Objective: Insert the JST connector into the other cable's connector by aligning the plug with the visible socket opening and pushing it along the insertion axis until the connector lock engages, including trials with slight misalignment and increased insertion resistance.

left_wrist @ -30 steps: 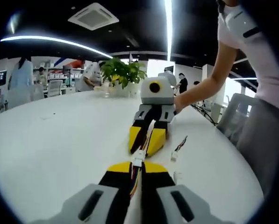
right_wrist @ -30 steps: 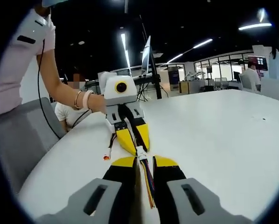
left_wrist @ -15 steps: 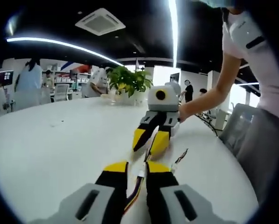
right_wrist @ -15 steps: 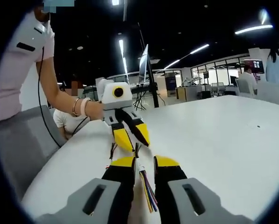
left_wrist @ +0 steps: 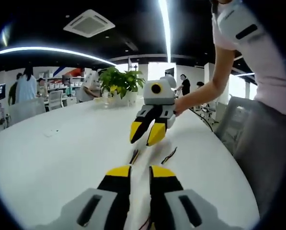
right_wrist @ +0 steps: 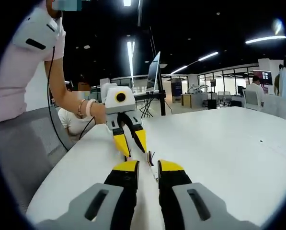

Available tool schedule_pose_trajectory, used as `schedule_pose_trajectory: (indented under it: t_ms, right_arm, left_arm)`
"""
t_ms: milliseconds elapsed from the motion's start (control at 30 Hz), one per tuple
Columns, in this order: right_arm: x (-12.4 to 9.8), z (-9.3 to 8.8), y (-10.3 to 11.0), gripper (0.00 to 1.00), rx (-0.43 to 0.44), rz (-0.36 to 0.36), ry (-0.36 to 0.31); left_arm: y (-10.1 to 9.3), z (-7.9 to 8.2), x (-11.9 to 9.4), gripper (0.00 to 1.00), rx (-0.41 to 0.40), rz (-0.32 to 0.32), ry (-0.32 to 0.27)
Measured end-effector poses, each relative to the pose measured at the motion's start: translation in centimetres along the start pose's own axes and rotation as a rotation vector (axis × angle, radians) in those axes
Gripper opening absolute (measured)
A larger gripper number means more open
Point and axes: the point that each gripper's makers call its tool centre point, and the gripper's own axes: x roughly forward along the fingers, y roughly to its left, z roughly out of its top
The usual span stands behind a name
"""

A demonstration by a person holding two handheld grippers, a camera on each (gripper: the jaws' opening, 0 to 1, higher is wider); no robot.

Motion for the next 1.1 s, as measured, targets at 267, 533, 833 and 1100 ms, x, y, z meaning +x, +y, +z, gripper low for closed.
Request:
schedule_pose_trajectory:
  t_ms: [267,533,833,1100]
  right_arm:
    - [-0.4,-2.0,2.0,0.12,0.004,0.013,0.047]
    - [-0.4,-3.3,3.1,0.12,0.022,0.01,0.069]
    - [-0.3,-4.0,3.4,0.11,0.026,0.003,0.083]
    - [-0.2,-4.5,3.3,0.1,0.01,-0.006,0.102]
  left_arm:
    - [-1.6,-1.2,-0.5,0.08,-0.002,-0.029,0.035]
    - [-1.7,-2.2,-0.4,0.08,-0.008,-0.018,0.052]
    - [-1.6,-3.2,-0.2,0.08,-0.02,-0.01,0.059]
    - [-1.3,-3.8,-0.5,0.08,-0.043,0.001,0.059]
